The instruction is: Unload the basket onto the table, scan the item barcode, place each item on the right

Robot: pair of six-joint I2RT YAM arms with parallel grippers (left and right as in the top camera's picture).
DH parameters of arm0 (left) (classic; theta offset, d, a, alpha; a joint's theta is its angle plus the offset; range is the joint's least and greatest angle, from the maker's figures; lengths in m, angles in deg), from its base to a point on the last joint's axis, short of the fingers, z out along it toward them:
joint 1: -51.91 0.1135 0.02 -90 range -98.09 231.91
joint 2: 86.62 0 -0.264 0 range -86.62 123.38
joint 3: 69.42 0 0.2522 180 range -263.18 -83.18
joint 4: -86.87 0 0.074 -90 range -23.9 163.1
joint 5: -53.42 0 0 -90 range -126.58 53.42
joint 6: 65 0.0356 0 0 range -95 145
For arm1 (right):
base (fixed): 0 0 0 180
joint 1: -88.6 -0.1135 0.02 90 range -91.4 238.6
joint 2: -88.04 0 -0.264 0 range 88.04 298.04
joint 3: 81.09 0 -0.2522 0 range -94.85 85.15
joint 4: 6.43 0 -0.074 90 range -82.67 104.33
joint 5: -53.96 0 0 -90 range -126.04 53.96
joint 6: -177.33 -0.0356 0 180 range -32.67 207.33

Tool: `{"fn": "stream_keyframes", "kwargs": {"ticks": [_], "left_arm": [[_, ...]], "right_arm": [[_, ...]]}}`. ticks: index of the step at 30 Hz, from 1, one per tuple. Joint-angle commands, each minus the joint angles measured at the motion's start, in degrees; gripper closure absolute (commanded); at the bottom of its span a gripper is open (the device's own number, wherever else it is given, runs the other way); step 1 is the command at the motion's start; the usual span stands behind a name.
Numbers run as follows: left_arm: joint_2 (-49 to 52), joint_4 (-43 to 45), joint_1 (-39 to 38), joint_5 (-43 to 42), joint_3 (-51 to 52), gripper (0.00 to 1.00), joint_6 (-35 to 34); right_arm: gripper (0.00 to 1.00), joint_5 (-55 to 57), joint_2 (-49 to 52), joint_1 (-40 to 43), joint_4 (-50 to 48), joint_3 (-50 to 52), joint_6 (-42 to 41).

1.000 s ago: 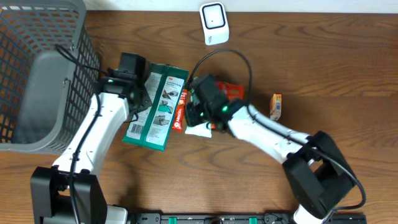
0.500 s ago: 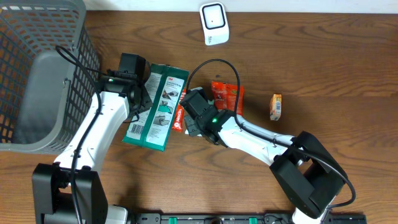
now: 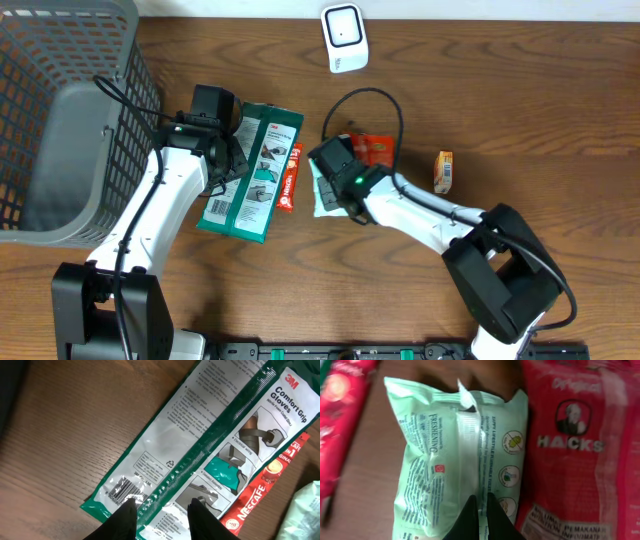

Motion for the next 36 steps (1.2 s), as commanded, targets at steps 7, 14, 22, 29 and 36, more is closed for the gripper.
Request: {"fn": "stream_keyframes", "kwargs": {"ticks": [7,14,22,29,36], "left_arm": [[0.7,0.3,0.0,-0.3,0.3,0.65,0.8],[0.8,1.1,0.0,-0.3,0.7,0.65,0.8],[2.4,3.3,0.0,-0.3,1.5,0.65,0.8],[2.4,7.9,-0.1,-5.4,3.5,0.65,4.8],[2.4,11.1,0.0,-6.3,5.5,0.65,5.3]], "right_arm": [[0.96,-3.3,-1.3,3.1,2.2,-2.1,-0.8],[0.88,-16.2,-1.9,0.7,-6.8,-2.7,-1.0],[0.72,-11.5,1.4,-4.2,-14.8,-2.7,-3.4],[0.72,-10.1,7.3,-5.5,-20.0,-2.7,-3.4],[0.81,-10.1,9.3,-5.5,-20.4,-2.7,-3.4]]}}
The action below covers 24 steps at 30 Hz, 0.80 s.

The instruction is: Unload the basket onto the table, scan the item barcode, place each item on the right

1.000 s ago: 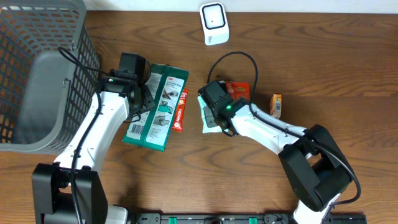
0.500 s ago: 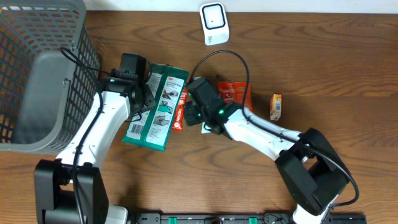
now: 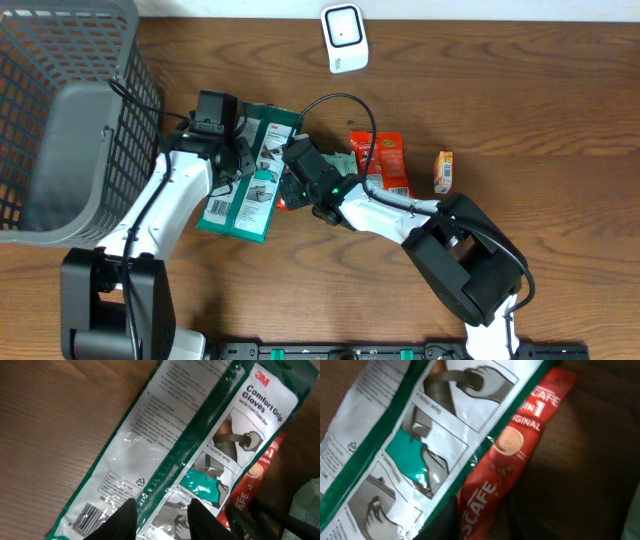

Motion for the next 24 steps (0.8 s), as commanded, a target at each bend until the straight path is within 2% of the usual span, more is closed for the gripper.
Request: {"fn": "stream_keyframes", "kwargs": {"ticks": [1,3,13,17,18,21,24], "left_arm": [[0.6,0.5,0.0,-1.1,1.1,0.65,1.6],[0.6,0.7,0.0,-1.1,1.5,0.65,1.6],[0.6,0.8,0.0,-1.1,1.7,0.61,1.6],[0.6,0.9,0.0,-1.1,1.7,0.60,1.6],[0.6,0.9,0.0,-1.1,1.7,0.60,1.6],[0.6,0.9,0.0,-1.1,1.7,0.59,1.6],[0.6,0.9,0.0,-1.1,1.7,0.57,1.6]], "right_arm": [[0.86,1.1,0.8,-0.3,1.4,-0.6,-0.4],[0.90,1.1,0.5,-0.3,2.3,-0.6,-0.4],[0.91,1.1,-2.1,-0.3,6.5,-0.6,2.4],[0.94,1.1,-3.7,-0.3,7.9,-0.6,2.6],[0.93,1.1,-3.7,-0.3,8.2,-0.6,2.6],[0.81,1.1,-3.7,-0.3,9.6,-0.6,2.6],[0.80,1.1,-3.7,-0.4,10.9,-0.6,2.6]]}}
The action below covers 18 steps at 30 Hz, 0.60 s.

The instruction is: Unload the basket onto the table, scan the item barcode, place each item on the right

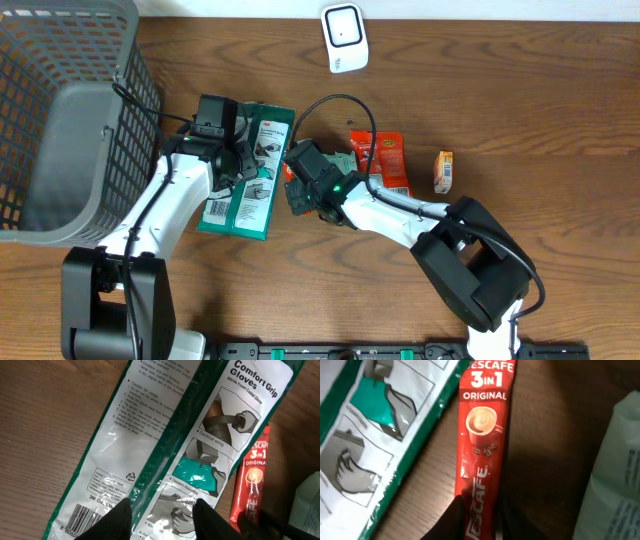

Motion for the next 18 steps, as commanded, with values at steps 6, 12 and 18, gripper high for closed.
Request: {"fn": "stream_keyframes", "kwargs": {"ticks": [6,12,18], "left_arm": [[0.6,0.0,0.0,0.0,0.4,0.56,0.7],[0.6,0.0,0.0,-0.2,0.4,0.55,0.7],[0.5,0.0,0.0,-1.7,0.4,0.54,0.7]], "right_arm": [[0.99,0.6,-1.4,-0.4,1.7,0.2,0.5],[0.99,0.6,-6.7,0.5,2.6,-0.2,0.5],[0.99,3.6,-14.4,0.9,9.1,-0.2,2.6]]}}
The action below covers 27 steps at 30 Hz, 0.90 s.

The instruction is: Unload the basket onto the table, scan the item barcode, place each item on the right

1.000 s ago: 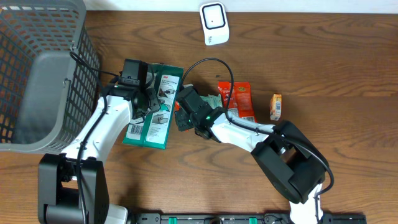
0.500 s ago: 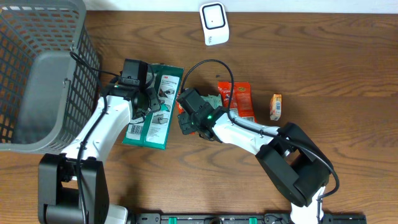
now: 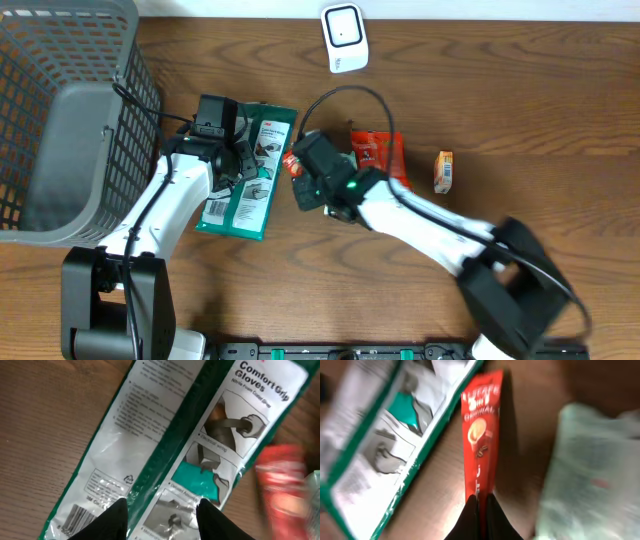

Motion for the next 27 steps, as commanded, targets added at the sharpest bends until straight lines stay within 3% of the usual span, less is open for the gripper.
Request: {"fn": "stream_keyframes", "kwargs": {"ticks": [1,16,27], "left_arm": [[0.5,0.0,0.0,-2.0,0.4,0.54,0.6],[0.5,-2.5,6.4,-3.0,0.4,0.53,-1.8],[0.5,-3.1,8.8,-5.4,0.4,0.48,-1.8]], "right_arm": [[0.99,5.3,-4.8,-0.5,2.9,-0.3,2.6],[0.99,36.5,2.5,-12.4,4.6,-0.3,4.1],[0.99,53.2,10.7,-18.1,-4.1,-0.3,19.9]]}}
